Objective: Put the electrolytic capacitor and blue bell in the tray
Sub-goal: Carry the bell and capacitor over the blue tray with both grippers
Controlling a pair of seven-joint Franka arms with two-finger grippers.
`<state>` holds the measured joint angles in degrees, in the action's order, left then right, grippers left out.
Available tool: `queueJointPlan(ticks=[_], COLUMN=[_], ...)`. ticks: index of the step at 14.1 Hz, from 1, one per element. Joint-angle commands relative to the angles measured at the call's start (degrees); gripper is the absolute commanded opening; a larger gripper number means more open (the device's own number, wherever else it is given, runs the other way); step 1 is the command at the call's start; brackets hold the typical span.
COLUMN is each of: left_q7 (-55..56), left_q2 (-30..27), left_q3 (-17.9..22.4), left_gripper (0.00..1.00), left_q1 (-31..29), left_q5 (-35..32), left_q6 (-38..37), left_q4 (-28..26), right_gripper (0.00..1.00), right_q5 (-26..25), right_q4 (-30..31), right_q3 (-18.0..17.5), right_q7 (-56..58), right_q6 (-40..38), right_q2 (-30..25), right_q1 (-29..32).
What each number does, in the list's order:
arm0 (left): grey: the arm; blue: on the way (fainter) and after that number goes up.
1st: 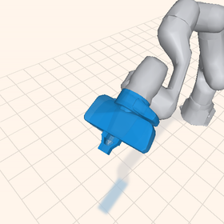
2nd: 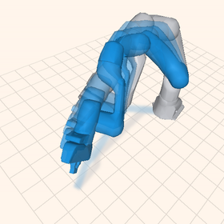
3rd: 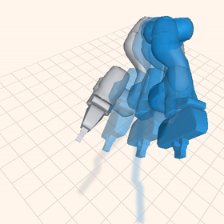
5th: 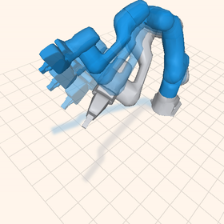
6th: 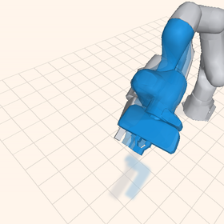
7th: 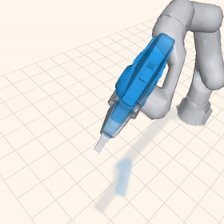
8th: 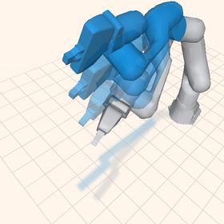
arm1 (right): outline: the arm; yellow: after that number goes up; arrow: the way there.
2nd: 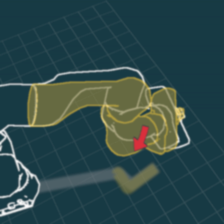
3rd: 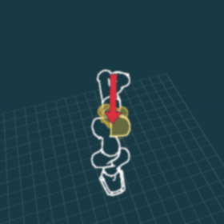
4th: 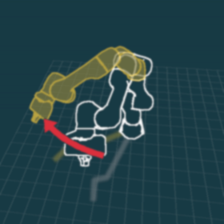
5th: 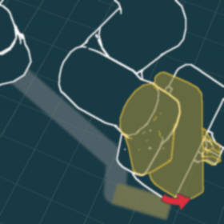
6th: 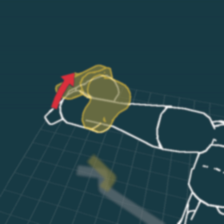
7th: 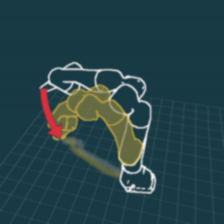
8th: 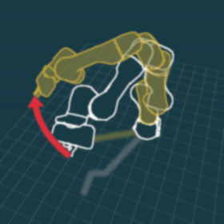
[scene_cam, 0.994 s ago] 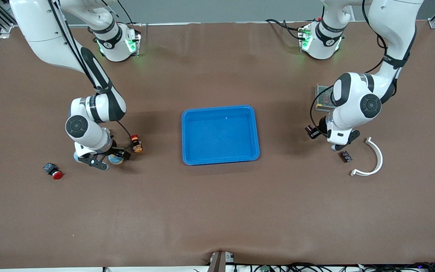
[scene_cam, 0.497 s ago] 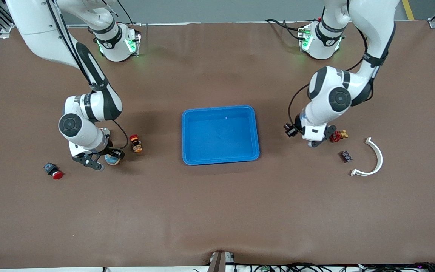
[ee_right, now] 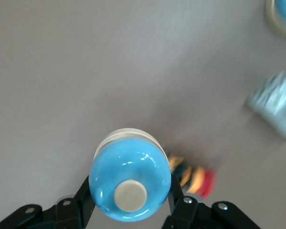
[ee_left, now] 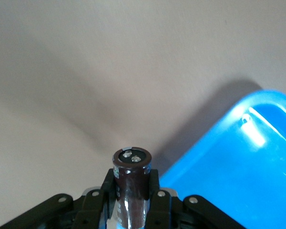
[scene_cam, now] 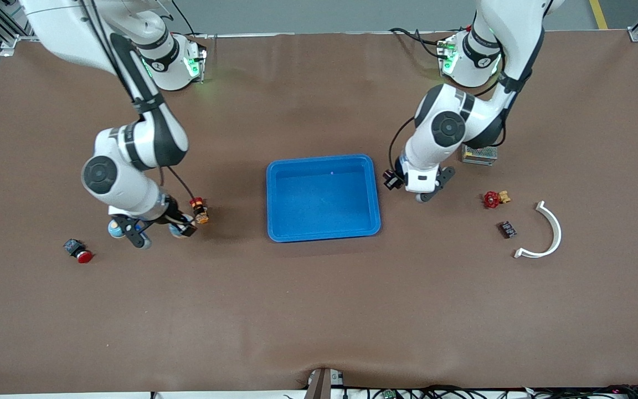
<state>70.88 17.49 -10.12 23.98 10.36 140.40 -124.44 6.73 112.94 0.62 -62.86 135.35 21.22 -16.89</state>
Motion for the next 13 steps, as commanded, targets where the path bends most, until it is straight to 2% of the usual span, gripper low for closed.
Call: queueJointPlan(ticks=[1,5,8,12,13], left_q7=[6.4,9.3,9.3,9.3,9.3], left_q2=[5.1,10.5,12.7,14.7,14.7], left_q3=[0.5,0.5,0.5,0.5,0.5], left_gripper=[0.0,0.0,0.0,0.0,0.13], left_q1=[4.4,7.7,8.3,8.3,8.3], left_q5=[0.3,0.0,0.0,0.0,0.0], left_q6=[-0.6,0.0,2.9,3.8,3.9], left_q4=[5.9,10.4,10.9,11.0,10.9], right_gripper=[0.0,0.0,0.0,0.0,0.0], right_q5=[0.8,0.7,0.1,-0.1,-0.1], right_q4=[-4.4,-7.5,-12.5,-17.0,-18.2], right_q3=[0.3,0.3,0.3,0.4,0.5], right_q7=[-17.4,-29.8,-39.2,-45.7,-47.0], right_q6=[-0.4,-0.2,-0.4,-0.1,-0.1], right_q2=[1.1,3.8,8.5,13.7,15.1], right_q1=[-5.5,-11.1,-14.3,-17.6,-18.3])
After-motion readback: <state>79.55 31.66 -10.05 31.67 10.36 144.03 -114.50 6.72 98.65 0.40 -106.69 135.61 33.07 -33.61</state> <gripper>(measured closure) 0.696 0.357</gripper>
